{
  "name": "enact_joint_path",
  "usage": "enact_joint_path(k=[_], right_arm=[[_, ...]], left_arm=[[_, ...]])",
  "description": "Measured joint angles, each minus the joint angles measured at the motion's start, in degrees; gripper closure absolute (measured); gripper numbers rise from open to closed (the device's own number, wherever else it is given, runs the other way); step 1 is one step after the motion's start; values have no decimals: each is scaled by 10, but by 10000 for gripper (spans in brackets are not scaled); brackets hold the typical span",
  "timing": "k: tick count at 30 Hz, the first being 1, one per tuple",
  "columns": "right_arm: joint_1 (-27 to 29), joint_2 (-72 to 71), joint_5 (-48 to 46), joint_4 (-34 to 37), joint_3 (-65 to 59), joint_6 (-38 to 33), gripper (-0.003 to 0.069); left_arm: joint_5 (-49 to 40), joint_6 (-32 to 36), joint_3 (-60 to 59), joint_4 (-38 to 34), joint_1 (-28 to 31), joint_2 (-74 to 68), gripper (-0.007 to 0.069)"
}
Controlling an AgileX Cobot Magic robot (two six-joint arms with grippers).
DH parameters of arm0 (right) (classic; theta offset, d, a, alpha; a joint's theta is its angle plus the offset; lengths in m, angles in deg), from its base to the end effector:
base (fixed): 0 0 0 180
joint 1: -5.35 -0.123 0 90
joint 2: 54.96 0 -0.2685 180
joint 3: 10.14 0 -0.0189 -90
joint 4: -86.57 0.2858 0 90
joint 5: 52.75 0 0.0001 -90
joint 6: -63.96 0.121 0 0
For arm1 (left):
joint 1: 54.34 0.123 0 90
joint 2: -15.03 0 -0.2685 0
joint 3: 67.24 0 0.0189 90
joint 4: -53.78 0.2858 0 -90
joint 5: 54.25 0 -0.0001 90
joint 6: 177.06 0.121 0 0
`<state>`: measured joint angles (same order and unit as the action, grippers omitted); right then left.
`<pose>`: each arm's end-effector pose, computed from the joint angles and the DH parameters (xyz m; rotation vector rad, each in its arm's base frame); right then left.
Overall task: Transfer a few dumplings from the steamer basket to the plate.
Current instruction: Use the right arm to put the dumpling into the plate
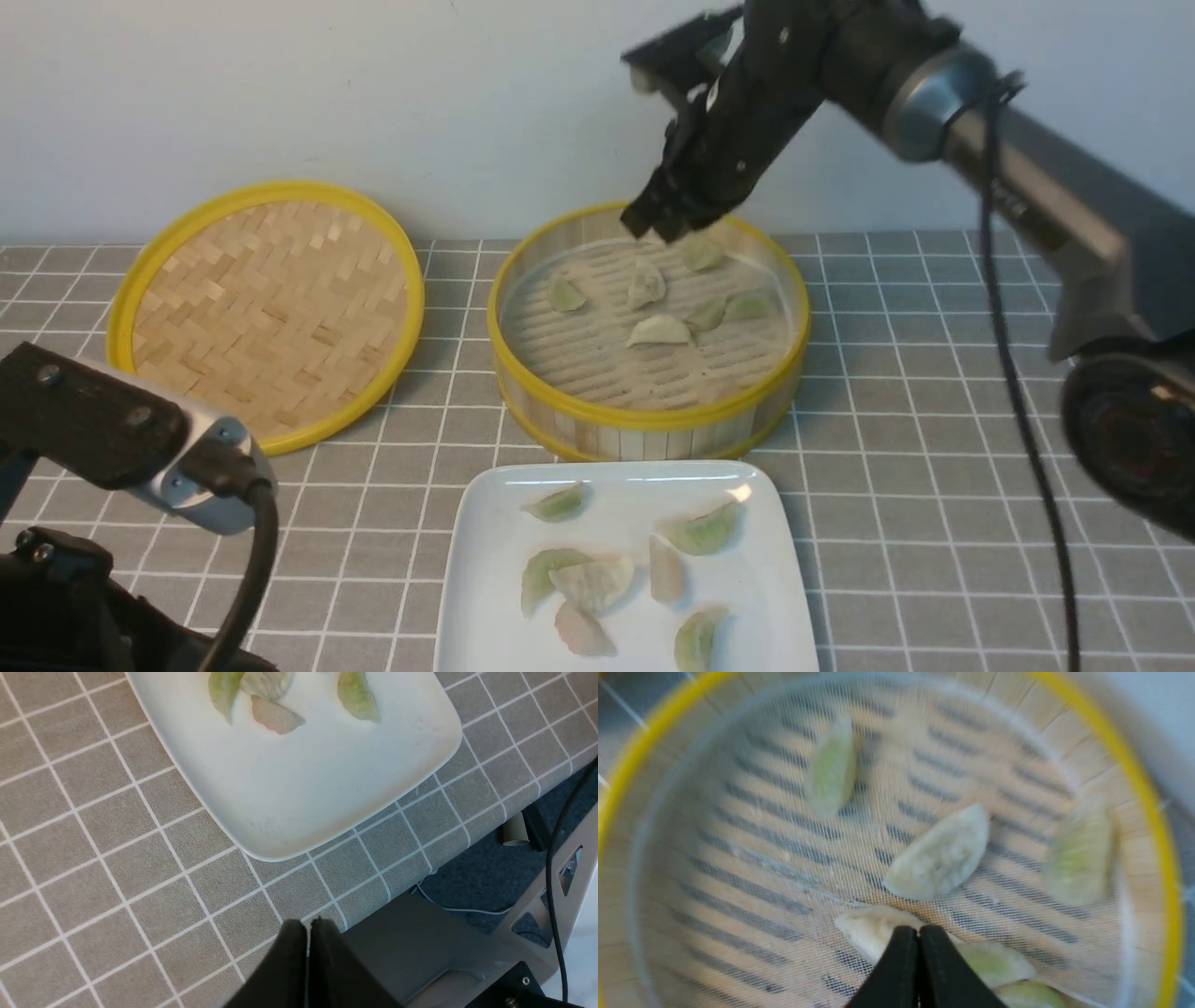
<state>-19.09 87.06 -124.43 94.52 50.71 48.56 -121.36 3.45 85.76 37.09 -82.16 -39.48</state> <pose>0.4906 0.2404 0.2442 -0.8951 2.5163 0.2405 0.1498 -0.1152 0.3038 0.5940 2.5586 -0.5599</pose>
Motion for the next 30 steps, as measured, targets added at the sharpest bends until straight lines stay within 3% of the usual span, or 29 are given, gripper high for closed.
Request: enact_joint_path(k=[9,12,18,22,30], right_arm=[[0,-55,-1,-17,-79,11,645],[0,-35,-1,-13,-83,12,589],[0,25,13,-10,-83,-3,360],[-2,43,41,-9,-85,-29,265],[-9,80,80,-6,-85,-77,253]], left_arm=[[0,0,0,0,0,0,629],[0,0,0,0,0,0,629],[0,1,0,12,0,0,629],[0,1,0,24,0,0,629],[0,1,0,34,0,0,629]])
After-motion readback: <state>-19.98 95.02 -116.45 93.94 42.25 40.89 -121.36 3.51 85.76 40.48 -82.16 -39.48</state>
